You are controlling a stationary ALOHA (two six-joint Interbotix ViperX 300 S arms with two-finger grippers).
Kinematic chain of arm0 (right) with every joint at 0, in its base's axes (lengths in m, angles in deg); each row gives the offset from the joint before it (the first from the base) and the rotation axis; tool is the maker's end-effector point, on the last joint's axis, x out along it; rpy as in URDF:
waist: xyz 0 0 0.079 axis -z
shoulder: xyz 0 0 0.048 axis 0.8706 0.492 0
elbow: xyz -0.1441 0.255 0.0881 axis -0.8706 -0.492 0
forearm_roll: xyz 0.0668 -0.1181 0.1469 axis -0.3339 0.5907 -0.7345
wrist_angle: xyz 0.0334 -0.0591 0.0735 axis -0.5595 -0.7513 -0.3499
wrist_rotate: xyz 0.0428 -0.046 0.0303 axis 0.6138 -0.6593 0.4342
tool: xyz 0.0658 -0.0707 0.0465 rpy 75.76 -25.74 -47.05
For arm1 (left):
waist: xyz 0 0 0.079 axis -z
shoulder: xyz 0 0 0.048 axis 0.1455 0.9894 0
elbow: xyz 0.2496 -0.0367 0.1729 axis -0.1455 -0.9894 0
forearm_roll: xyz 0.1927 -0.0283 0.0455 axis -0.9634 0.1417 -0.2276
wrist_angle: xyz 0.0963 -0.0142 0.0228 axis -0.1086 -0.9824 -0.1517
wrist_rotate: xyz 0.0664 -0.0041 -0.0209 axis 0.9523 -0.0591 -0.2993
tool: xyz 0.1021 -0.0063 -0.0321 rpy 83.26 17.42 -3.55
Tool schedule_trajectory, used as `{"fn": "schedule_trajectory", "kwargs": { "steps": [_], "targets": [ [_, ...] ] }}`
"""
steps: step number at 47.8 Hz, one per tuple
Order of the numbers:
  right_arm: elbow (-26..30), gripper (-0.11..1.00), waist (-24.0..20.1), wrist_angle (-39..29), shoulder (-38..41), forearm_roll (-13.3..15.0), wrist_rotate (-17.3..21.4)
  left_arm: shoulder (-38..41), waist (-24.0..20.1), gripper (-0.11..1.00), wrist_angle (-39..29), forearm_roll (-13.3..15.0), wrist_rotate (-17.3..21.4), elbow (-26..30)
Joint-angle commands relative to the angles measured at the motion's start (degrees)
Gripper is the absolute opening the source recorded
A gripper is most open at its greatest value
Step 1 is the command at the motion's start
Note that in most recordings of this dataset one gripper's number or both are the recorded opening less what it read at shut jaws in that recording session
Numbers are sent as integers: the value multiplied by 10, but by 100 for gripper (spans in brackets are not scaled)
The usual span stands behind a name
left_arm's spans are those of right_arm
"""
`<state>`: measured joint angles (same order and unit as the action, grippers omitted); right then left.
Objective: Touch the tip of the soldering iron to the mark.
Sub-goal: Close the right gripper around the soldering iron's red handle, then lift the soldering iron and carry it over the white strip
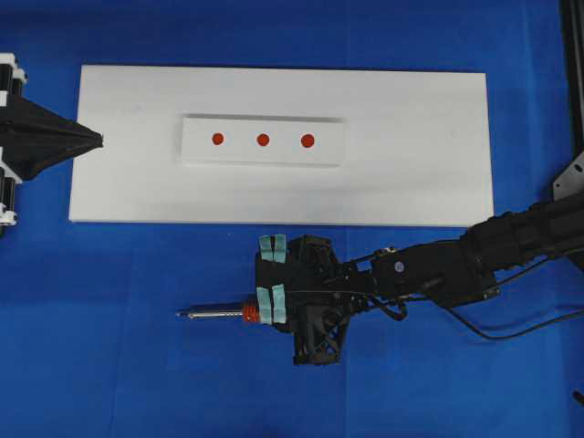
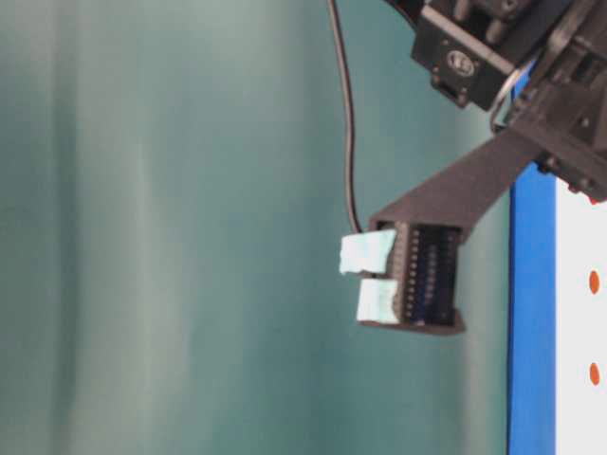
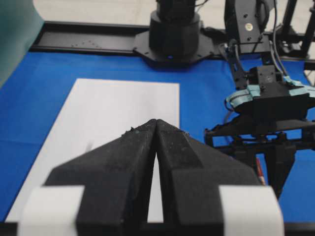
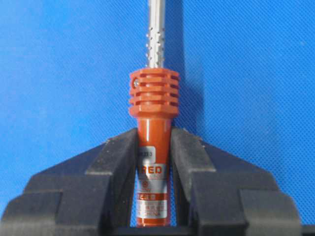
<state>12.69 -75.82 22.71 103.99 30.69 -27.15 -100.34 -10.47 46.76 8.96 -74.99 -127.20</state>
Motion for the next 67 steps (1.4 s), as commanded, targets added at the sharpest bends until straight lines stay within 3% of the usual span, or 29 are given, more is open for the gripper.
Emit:
{"fn": "schedule_trajectory", "kwargs": {
  "steps": [1, 16, 24, 37, 46, 67],
  "targets": [
    [10, 6, -2, 6, -9, 2, -1, 2, -2, 0, 3, -1, -1, 5],
    [10, 6, -2, 6, -20, 2, -1, 2, -2, 0, 3, -1, -1, 5],
    [10, 6, 1, -34, -63, 3, -5, 2, -2, 0, 3, -1, -2, 5],
    [25, 6, 0, -150, -164, 49, -7, 3, -2, 0, 2, -1, -2, 4],
    [33, 6, -1, -212, -194, 64, -6, 2, -2, 0, 1, -1, -3, 3],
    [35, 6, 11, -219, -197, 86, -6, 2, -2, 0, -5, -1, -14, -1]
  ]
}}
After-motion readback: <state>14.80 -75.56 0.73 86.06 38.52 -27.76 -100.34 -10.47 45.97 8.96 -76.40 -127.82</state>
